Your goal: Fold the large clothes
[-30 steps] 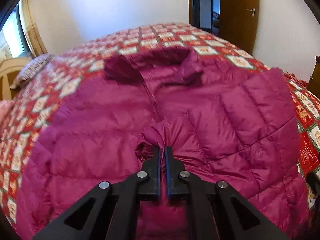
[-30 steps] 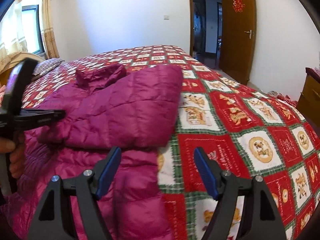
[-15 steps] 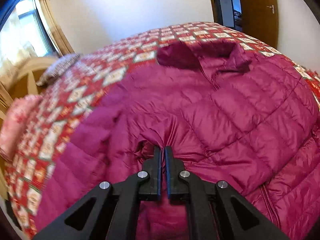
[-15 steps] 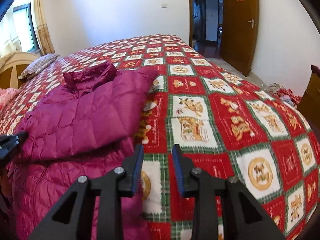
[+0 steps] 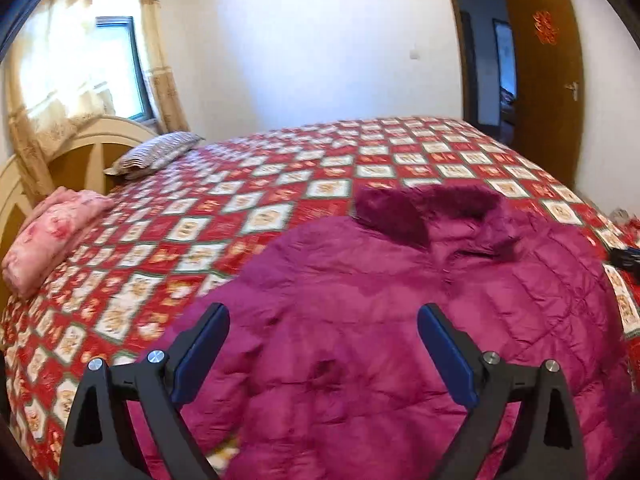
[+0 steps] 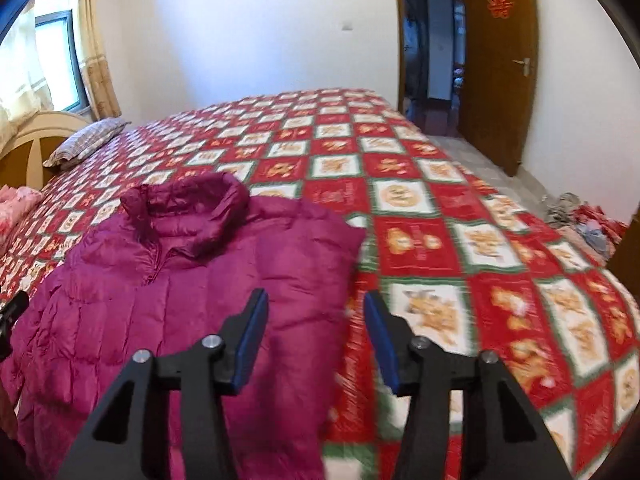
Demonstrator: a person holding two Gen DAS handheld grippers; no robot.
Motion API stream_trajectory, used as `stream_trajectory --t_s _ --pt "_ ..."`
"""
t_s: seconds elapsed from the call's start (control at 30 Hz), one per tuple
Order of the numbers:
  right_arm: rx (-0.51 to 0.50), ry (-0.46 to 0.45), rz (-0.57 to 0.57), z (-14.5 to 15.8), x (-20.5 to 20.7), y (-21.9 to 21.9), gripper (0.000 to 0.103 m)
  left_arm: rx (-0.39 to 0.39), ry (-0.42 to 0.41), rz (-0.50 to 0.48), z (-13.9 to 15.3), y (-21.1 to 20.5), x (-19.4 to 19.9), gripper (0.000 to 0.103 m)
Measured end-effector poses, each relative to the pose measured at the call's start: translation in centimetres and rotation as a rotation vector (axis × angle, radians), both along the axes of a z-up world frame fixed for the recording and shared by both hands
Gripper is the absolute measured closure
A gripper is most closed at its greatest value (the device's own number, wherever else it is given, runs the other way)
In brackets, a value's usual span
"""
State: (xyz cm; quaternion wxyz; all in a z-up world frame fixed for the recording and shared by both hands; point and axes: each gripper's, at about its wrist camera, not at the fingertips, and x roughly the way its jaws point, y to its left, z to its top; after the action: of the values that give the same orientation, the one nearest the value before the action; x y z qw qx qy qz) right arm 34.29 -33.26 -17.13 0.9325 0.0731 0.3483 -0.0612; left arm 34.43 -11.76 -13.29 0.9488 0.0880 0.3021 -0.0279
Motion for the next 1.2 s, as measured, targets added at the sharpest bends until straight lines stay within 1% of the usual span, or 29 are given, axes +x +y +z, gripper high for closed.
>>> stream_trajectory --t_s 0.03,0.07,0.17,0.2,0.23,0.3,0.33,0.5,0.63,0.7,0.73,0.77,0.8,0.83,0.9,0.97,1.0,1.03,1.1,1.2 --pt "-0.011 0.016 0.012 -0.8 0.8 0.5 0.053 0.012 0.013 -0.009 -0.4 -0.8 0.3 0.008" --pt "-0.018 0.026 0.023 -1.3 1.3 0.8 0.056 0.025 0.025 -0.021 -1.2 -1.7 0.7 0.008" --pt "-0.029 0.07 0.021 -3.8 2.2 1.3 0.057 0.099 0.054 -0.026 -3.9 -3.7 2.3 0.008" --pt "-0.028 0.079 0.016 -4.3 2.2 1.2 0.057 0.129 0.078 -0.015 -5.1 -4.1 3.0 0.008" --pt "-0.021 0.088 0.013 -5.0 2.2 1.0 0.057 0.141 0.102 -0.01 -6.1 -4.2 3.5 0.008" --pt "0.007 0.093 0.013 -5.6 2.2 0.6 0.057 0.132 0.157 -0.015 -7.8 -4.2 4.4 0.007" --pt "0.015 0.093 0.014 -5.7 2.2 0.4 0.057 0.122 0.174 -0.02 -8.1 -4.1 4.6 0.007" --pt "0.002 0.104 0.015 -6.2 2.5 0.6 0.057 0.095 0.183 -0.024 -8.5 -3.7 4.8 0.007" --pt "-0.019 0.111 0.014 -6.2 2.7 0.9 0.057 0.095 0.187 -0.024 -8.4 -3.6 4.7 0.007" --pt "-0.035 0.105 0.012 -5.4 2.4 0.9 0.058 0.081 0.193 -0.02 -7.6 -3.1 4.5 0.007" --pt "-0.061 0.086 -0.002 -4.5 1.7 1.1 0.057 0.056 0.184 -0.021 -6.7 -2.6 3.9 0.007" --pt "-0.076 0.065 -0.01 -3.6 1.0 1.2 0.055 0.018 0.16 -0.034 -5.5 -2.0 3.0 0.007" --pt "-0.078 0.035 -0.002 -2.4 -0.1 1.5 0.049 -0.004 0.137 -0.047 -4.6 -1.6 2.2 0.007" --pt "-0.072 0.012 0.017 -1.5 -1.0 1.9 0.045 -0.014 0.115 -0.057 -3.8 -1.4 1.5 0.007" --pt "-0.06 -0.017 0.06 -0.6 -2.3 3.1 0.044 -0.016 0.114 -0.075 -3.6 -1.6 0.9 0.007" --pt "-0.035 -0.002 0.121 -0.9 -2.5 4.5 0.044 0.004 0.141 -0.078 -4.7 -2.2 1.3 0.007" --pt "-0.023 0.022 0.154 -1.6 -2.4 5.2 0.044 0.022 0.159 -0.068 -5.7 -2.5 1.7 0.007" --pt "-0.032 0.044 0.167 -2.4 -2.2 5.9 0.044 0.035 0.186 -0.058 -6.8 -2.7 2.1 0.007" --pt "-0.063 0.072 0.162 -4.0 -1.8 6.6 0.044 0.039 0.215 -0.051 -8.2 -2.7 2.4 0.007" --pt "-0.06 0.109 0.154 -6.0 -1.3 6.4 0.044 0.023 0.225 -0.054 -8.4 -2.5 2.7 0.007"
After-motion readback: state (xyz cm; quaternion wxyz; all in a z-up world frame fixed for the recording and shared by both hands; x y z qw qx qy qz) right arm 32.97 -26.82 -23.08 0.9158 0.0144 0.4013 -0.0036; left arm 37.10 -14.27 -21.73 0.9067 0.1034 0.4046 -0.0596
